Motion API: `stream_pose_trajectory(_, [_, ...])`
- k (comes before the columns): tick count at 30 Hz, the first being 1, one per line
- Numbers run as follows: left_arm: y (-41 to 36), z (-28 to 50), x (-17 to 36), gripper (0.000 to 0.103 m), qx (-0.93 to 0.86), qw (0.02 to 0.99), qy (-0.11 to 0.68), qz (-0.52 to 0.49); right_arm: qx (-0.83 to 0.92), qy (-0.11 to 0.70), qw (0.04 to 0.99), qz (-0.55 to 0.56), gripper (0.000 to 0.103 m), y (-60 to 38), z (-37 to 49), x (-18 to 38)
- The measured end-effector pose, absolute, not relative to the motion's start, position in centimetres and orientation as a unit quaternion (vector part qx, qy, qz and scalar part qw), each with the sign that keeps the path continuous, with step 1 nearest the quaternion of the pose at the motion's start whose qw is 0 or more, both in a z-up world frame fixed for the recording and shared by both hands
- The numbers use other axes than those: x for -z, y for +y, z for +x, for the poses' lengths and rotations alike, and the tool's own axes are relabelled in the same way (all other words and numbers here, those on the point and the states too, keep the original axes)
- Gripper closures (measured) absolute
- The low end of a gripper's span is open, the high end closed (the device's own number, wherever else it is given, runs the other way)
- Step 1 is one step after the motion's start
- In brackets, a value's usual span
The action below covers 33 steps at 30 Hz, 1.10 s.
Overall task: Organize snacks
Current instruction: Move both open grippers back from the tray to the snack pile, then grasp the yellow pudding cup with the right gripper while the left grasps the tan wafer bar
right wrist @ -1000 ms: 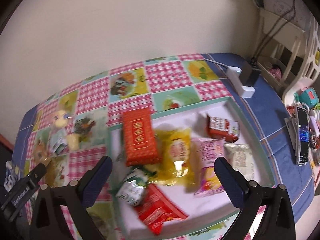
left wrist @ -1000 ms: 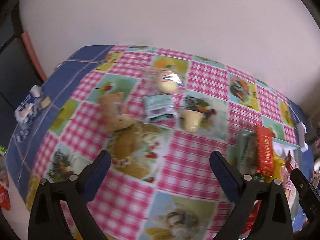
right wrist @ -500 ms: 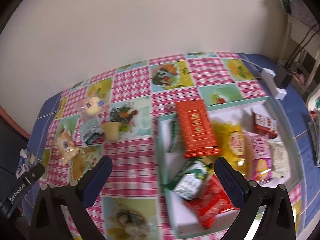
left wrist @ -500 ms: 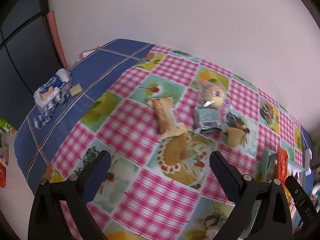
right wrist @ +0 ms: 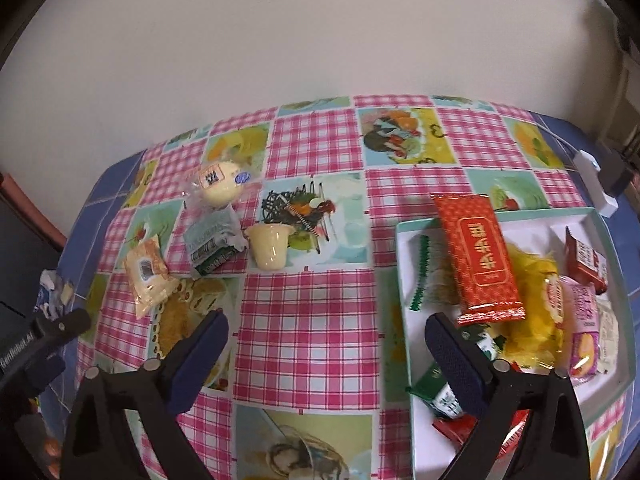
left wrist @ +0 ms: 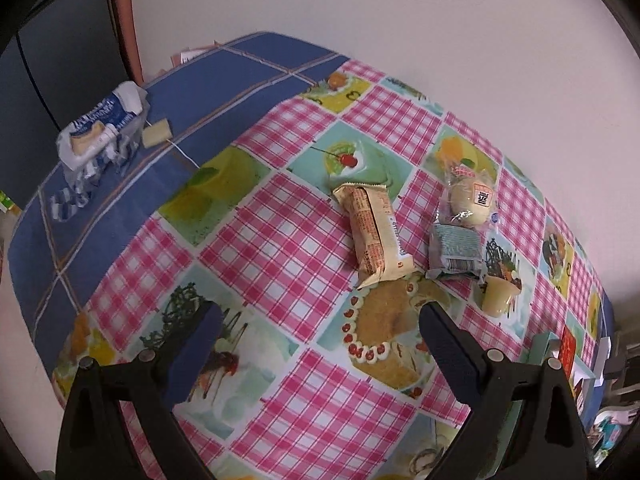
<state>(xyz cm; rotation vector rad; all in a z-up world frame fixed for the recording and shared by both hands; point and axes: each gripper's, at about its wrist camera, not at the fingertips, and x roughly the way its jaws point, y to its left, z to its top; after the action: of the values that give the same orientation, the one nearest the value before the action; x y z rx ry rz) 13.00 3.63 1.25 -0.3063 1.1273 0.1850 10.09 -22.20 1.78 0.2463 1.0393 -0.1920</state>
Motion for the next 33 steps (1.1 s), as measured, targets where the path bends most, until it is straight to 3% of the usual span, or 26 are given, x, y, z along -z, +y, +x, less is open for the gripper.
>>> stream_pose_trajectory(14, [2.7,16.7,0.6,0.005,-0.046,0.827,0.534,-0.166,0.079,0.481,0.868,0.093,0.029,-20.1,13.3,-1.3])
stream_pose_trajectory(19, [2.1,17.4,0.9,0.015,-0.037,0.827,0.535,-0.167,0.074,0.481,0.868,0.100,0.031,-20.1,14.1,-1.0])
stream_pose_trajectory(29, [1.9,19.0,1.9,0.016,-0.032,0.825,0.536,-0.174,0.075,0.484,0.865,0.110,0.038,-20.2,16.0,0.6])
stream_pose_trajectory(31, [2.0,19.5,2.1,0.026,-0.030,0.825,0.537,-0.176,0.075,0.485,0.864,0.111,0.039,-20.2,16.3,1.1])
stream_pose_trajectory(33, [2.0,19.9,2.4,0.026,-0.031,0.824,0.538,-0.177,0.075,0.486,0.864,0.109,0.040,-20.1,16.7,1.5])
